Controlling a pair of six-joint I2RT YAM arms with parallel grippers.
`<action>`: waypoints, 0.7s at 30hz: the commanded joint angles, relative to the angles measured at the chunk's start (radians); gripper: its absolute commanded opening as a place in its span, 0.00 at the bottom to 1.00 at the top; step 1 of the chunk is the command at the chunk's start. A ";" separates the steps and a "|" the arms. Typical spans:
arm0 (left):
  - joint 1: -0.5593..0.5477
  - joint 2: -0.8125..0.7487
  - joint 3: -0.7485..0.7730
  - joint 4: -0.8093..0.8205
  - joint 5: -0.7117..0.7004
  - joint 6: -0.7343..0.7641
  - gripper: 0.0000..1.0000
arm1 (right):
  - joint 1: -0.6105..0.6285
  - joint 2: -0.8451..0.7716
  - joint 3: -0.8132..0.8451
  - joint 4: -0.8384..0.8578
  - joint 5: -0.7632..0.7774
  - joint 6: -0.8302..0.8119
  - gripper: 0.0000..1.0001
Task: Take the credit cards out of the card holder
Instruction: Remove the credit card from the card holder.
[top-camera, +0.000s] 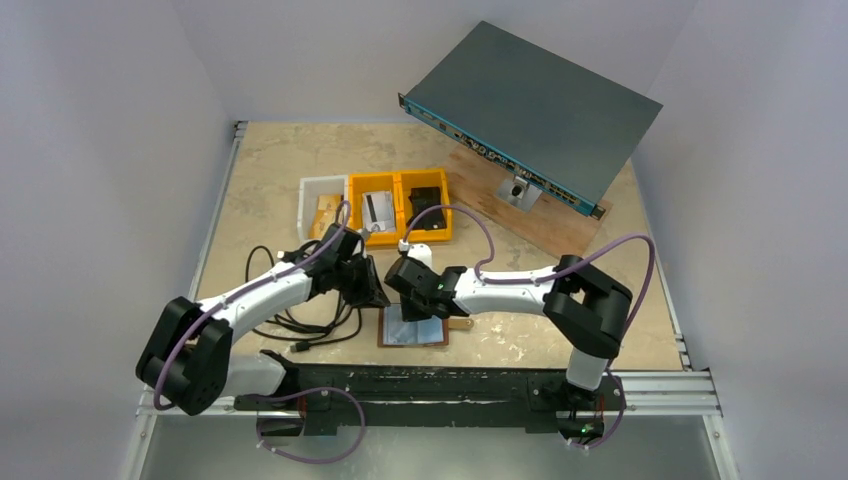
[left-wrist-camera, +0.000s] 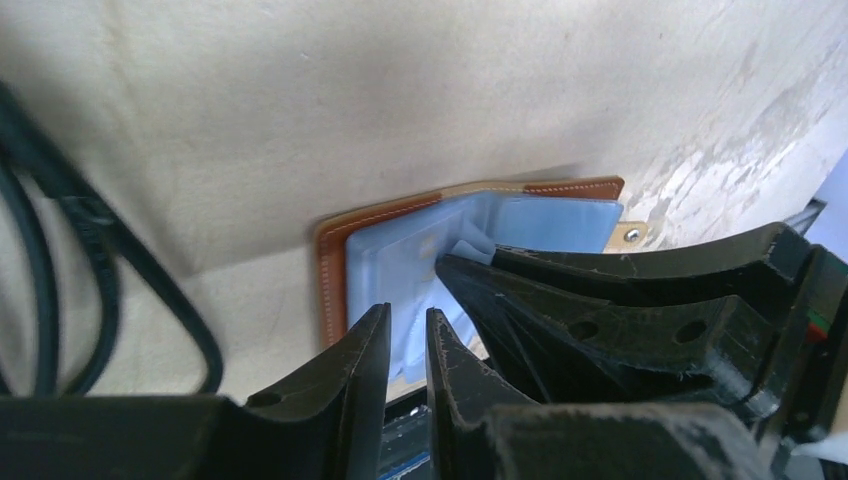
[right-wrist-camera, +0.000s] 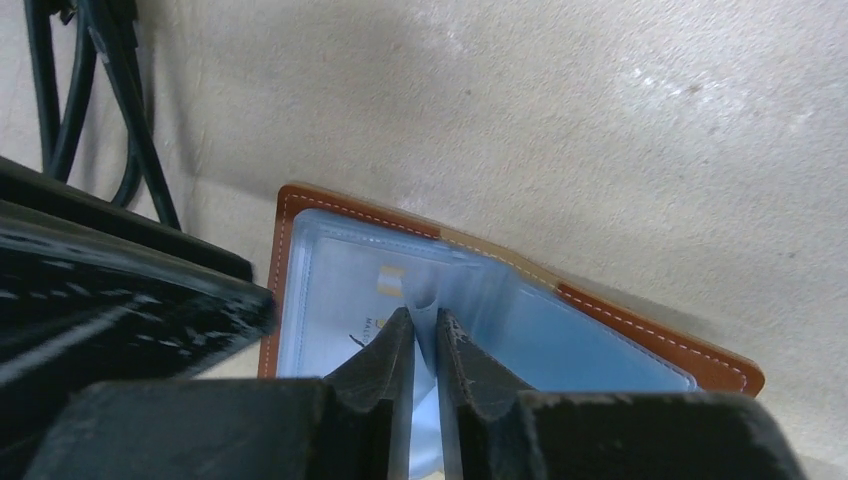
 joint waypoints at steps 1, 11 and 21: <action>-0.055 0.048 0.026 0.058 0.058 0.014 0.17 | -0.010 -0.026 -0.075 0.057 -0.069 0.022 0.08; -0.092 0.130 0.009 0.104 0.027 -0.029 0.01 | -0.083 -0.163 -0.260 0.296 -0.187 0.057 0.02; -0.156 0.181 0.033 0.097 -0.007 -0.034 0.00 | -0.169 -0.236 -0.434 0.626 -0.374 0.139 0.01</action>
